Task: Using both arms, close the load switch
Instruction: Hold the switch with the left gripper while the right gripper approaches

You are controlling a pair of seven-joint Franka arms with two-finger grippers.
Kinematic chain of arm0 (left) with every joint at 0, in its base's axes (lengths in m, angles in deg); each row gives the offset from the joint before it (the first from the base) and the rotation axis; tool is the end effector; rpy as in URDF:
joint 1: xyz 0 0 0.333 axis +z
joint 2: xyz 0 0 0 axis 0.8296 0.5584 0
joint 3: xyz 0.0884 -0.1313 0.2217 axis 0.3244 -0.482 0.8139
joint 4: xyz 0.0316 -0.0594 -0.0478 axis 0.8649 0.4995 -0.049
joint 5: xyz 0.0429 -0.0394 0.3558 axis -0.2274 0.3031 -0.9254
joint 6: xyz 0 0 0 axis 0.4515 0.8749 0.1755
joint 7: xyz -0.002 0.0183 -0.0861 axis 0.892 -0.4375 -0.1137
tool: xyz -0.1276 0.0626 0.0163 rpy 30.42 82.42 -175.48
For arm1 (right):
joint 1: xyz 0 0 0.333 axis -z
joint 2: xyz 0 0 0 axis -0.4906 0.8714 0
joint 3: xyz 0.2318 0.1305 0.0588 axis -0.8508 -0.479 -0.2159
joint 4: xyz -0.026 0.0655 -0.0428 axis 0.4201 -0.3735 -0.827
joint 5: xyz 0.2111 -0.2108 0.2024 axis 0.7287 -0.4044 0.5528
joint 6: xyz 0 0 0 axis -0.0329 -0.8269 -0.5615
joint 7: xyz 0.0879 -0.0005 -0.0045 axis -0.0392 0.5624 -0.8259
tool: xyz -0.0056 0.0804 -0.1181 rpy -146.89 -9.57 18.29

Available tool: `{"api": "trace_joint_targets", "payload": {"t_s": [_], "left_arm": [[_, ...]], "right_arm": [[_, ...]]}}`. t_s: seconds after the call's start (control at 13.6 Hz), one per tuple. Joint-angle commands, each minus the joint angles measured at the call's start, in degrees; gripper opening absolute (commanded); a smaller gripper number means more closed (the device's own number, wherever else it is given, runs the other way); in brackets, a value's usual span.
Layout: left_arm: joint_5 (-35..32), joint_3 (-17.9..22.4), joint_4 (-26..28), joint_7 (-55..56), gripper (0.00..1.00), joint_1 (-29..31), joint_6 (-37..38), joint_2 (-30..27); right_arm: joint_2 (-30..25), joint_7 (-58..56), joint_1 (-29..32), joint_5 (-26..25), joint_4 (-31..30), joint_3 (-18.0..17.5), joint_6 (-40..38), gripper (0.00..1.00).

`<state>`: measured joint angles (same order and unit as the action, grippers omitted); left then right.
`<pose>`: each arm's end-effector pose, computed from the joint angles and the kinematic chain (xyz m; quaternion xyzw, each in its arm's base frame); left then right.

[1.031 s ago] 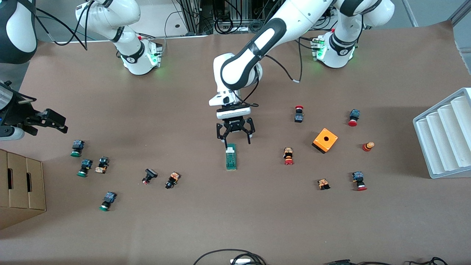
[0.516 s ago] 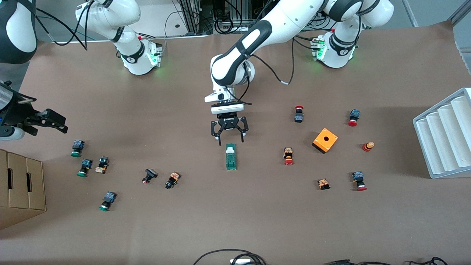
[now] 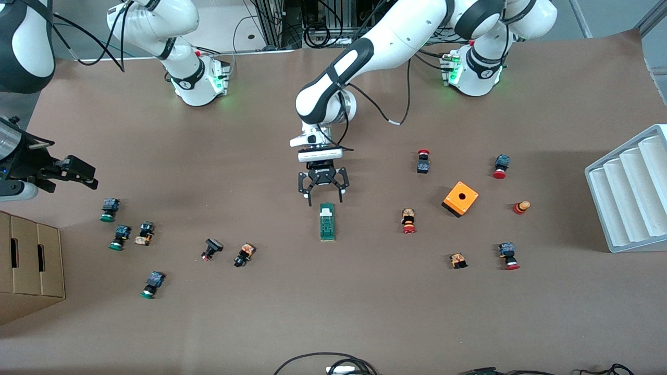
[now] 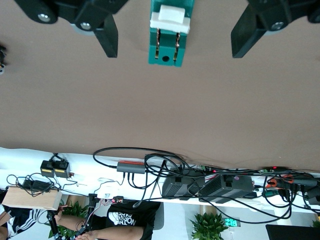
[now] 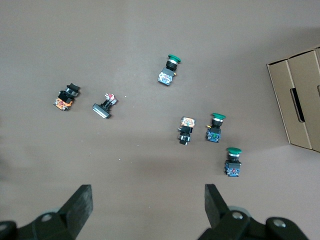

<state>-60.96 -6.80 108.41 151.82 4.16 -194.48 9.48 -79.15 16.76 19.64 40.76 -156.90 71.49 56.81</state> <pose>0.3694 -0.5271 0.1421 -0.8389 -0.0692 -0.5398 0.0082 0.5282 -0.0365 0.4998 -0.9995 -0.0147 -0.0263 0.0026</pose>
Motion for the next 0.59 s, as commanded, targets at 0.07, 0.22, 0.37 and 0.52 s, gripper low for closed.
{"api": "trace_joint_targets", "payload": {"t_s": [0.07, 0.22, 0.37, 0.52], "left_arm": [[-4.7, 0.5, -1.7, 4.2, 1.00, -0.9, 2.3, 3.5], [-6.0, 0.5, -2.9, 5.6, 1.00, -0.8, 3.6, 5.3], [-6.1, 0.5, -4.2, 5.7, 1.00, -1.0, 4.0, 6.3], [-6.1, 0.4, -4.5, 5.8, 1.00, -1.1, 6.5, 7.3]], "right_arm": [[0.9, -0.6, -0.4, -0.4, 0.5, 0.0, -0.6, 1.00], [1.5, -0.7, -0.4, -0.4, 0.5, -0.1, -1.5, 1.00], [2.8, -0.3, -1.5, -0.2, 0.5, -0.2, -1.4, 1.00], [3.5, -0.1, -1.9, 3.5, 0.6, -0.1, -0.9, 1.00]]}}
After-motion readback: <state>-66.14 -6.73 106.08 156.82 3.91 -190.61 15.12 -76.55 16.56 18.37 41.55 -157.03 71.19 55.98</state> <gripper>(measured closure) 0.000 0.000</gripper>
